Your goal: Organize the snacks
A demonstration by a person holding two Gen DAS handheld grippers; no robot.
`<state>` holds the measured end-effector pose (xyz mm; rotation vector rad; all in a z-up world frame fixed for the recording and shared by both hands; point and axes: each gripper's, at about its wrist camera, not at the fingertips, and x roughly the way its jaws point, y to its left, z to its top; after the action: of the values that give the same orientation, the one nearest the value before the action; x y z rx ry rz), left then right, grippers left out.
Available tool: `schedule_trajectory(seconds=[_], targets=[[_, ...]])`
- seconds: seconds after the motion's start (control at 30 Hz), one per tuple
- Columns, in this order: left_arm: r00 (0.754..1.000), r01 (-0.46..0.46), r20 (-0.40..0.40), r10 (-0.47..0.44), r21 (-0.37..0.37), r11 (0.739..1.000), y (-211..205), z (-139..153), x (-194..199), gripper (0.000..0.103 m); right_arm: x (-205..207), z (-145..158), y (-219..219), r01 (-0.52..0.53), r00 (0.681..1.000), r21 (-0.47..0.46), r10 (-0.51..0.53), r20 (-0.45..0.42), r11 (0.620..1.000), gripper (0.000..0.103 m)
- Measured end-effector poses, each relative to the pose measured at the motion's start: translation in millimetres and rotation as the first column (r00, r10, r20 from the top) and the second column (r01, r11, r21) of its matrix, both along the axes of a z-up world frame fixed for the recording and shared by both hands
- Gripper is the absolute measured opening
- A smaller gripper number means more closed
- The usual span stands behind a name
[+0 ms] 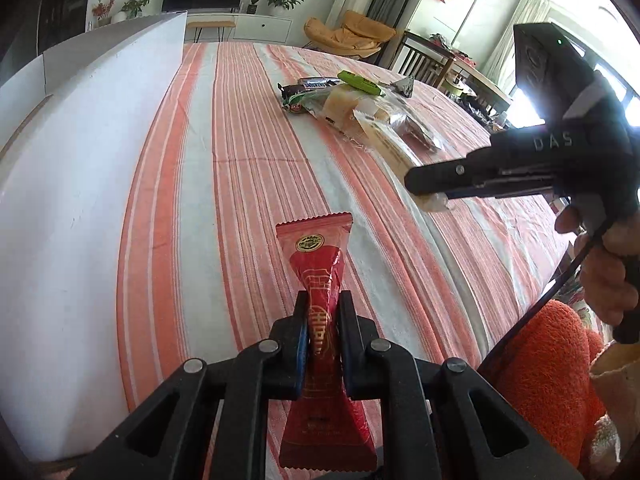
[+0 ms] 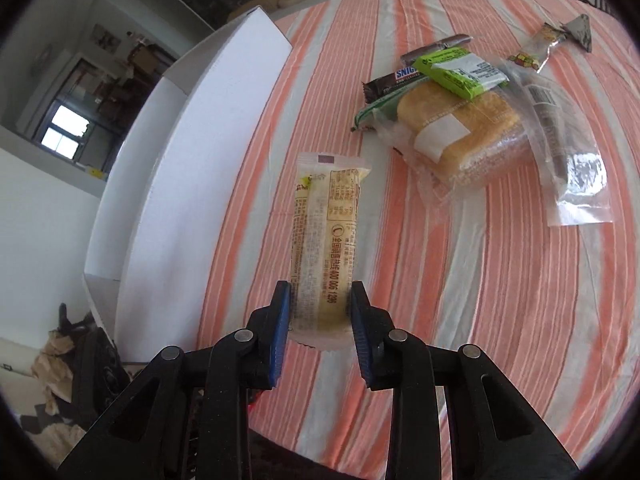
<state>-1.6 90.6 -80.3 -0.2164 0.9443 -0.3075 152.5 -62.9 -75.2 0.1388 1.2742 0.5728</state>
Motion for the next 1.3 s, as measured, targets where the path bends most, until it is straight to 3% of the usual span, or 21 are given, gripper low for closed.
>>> schedule_trajectory(seconds=[0.07,0.27,0.43,0.57,0.67,0.7,0.73,0.77,0.8,0.83,0.87,0.93,1.0,1.07,1.13,1.23,1.3], targets=[[1.0,0.005,0.016,-0.004,-0.022,1.0,-3.0,8.6,1.6,0.012,-16.2,-11.3,-16.9,0.036,0.999,-0.018,-0.036,-0.001,0.999,0.031],[0.998,0.017,0.056,-0.01,-0.11,0.994,1.7,53.9,-4.5,0.012,-46.2,-4.9,-48.5,0.153,0.988,0.147,-0.154,-0.003,0.977,0.031],[0.991,-0.046,0.113,0.068,-0.19,0.981,47.5,107.1,-20.0,0.012,-64.6,58.2,-15.7,0.067,0.99,0.211,-0.091,0.105,0.975,0.031],[0.946,-0.241,0.186,0.265,-0.143,0.96,126.4,146.5,-30.3,0.012,-72.0,105.6,48.6,-0.084,0.985,0.302,0.032,0.172,0.95,0.031],[0.892,-0.408,0.186,0.412,-0.06,0.911,184.8,146.1,-29.6,0.013,-86.5,121.8,108.9,-0.21,0.971,0.354,0.152,0.185,0.911,0.031],[0.872,-0.46,0.181,0.455,-0.021,0.888,199.6,141.4,-27.8,0.016,-87.4,119.3,130.3,-0.245,0.964,0.361,0.188,0.188,0.9,0.031],[0.853,-0.506,0.171,0.493,0.037,0.862,214.0,132.9,-23.3,0.029,-88.4,117.9,147.7,-0.272,0.957,0.358,0.214,0.194,0.893,0.034],[0.843,-0.534,0.144,0.519,0.095,0.84,225.3,121.7,-15.8,0.059,-88.2,115.1,163.9,-0.283,0.954,0.346,0.224,0.2,0.895,0.04],[0.838,-0.546,0.112,0.534,0.128,0.828,235.8,111.6,-11.5,0.072,-85.9,108.8,173.3,-0.279,0.955,0.34,0.223,0.196,0.898,0.052],[0.834,-0.552,0.096,0.544,0.136,0.823,242.5,104.3,-10.7,0.078,-84.6,103.9,177.0,-0.26,0.961,0.34,0.209,0.181,0.904,0.076],[0.831,-0.556,0.085,0.55,0.137,0.82,247.0,97.9,-12.5,0.078,-82.4,97.9,175.0,-0.242,0.966,0.343,0.192,0.172,0.907,0.076],[0.832,-0.555,0.085,0.548,0.129,0.822,247.0,91.3,-15.1,0.08,-86.7,89.0,155.3,-0.22,0.969,0.327,0.168,0.18,0.919,0.076],[0.841,-0.541,0.093,0.533,0.12,0.832,236.9,87.7,-12.4,0.08,-89.3,82.4,125.7,-0.164,0.969,0.245,0.11,0.222,0.956,0.076],[0.871,-0.49,0.091,0.483,0.065,0.87,217.6,89.2,-6.5,0.081,-92.4,72.9,87.2,-0.056,0.959,0.133,0.016,0.283,0.99,0.076],[0.906,-0.416,0.088,0.413,0.01,0.91,191.3,90.7,-2.1,0.081,-91.2,62.4,45.6,0.128,0.932,-0.005,-0.119,0.343,0.992,0.076],[0.957,-0.273,0.088,0.275,-0.034,0.961,128.5,95.2,6.6,0.087,-80.7,33.5,-13.0,0.399,0.867,-0.195,-0.3,0.397,0.896,0.077],[0.986,-0.15,0.072,0.152,-0.039,0.988,79.2,91.9,17.0,0.095,-74.5,16.3,-55.2,0.53,0.817,-0.236,-0.416,0.398,0.815,0.077]])
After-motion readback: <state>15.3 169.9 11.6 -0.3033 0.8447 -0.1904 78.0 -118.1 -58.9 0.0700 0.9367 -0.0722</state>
